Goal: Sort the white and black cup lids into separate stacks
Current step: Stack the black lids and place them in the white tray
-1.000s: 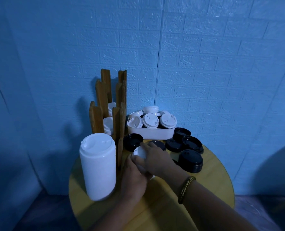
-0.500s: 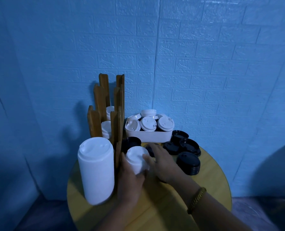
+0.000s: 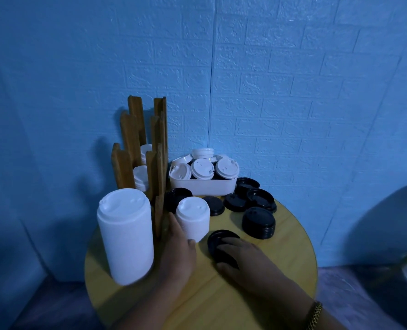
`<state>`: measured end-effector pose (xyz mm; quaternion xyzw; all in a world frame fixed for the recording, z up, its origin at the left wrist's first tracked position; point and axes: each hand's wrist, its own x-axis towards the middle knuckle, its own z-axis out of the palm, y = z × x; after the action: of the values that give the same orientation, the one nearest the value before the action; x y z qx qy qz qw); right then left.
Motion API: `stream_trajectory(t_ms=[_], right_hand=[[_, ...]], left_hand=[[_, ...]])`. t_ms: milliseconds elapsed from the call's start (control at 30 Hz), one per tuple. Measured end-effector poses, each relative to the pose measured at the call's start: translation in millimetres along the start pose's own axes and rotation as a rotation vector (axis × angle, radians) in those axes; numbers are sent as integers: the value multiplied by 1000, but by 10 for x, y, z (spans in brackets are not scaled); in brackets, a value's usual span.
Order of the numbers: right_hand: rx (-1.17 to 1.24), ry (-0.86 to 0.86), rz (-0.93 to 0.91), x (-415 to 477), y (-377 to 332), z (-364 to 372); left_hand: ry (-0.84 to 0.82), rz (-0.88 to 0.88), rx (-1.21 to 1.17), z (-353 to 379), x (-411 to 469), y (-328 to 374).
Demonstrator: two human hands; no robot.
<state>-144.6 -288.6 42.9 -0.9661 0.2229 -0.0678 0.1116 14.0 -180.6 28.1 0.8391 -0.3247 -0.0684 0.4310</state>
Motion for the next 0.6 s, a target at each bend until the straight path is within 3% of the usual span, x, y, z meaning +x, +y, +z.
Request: stream_trajectory(t_ms=[67, 133, 200, 267, 367, 467, 600], right_hand=[[85, 46, -48, -51, 33, -39], [201, 230, -27, -38, 151, -94], [234, 466, 76, 45, 376, -156], [214, 573, 245, 136, 621, -225], [219, 395, 425, 203, 882, -252], [312, 255, 377, 166, 893, -236], [328, 281, 311, 37, 838, -187]], left_hand=[[-5, -1, -16, -45, -100, -11], [30, 37, -29, -84, -231, -48], [7, 107, -16, -91, -344, -59], [-88, 220, -10, -79, -417, -14], [-274, 493, 165, -39, -400, 109], [-450, 556, 402, -22, -313, 165], [-414, 598, 430, -65, -273, 75]])
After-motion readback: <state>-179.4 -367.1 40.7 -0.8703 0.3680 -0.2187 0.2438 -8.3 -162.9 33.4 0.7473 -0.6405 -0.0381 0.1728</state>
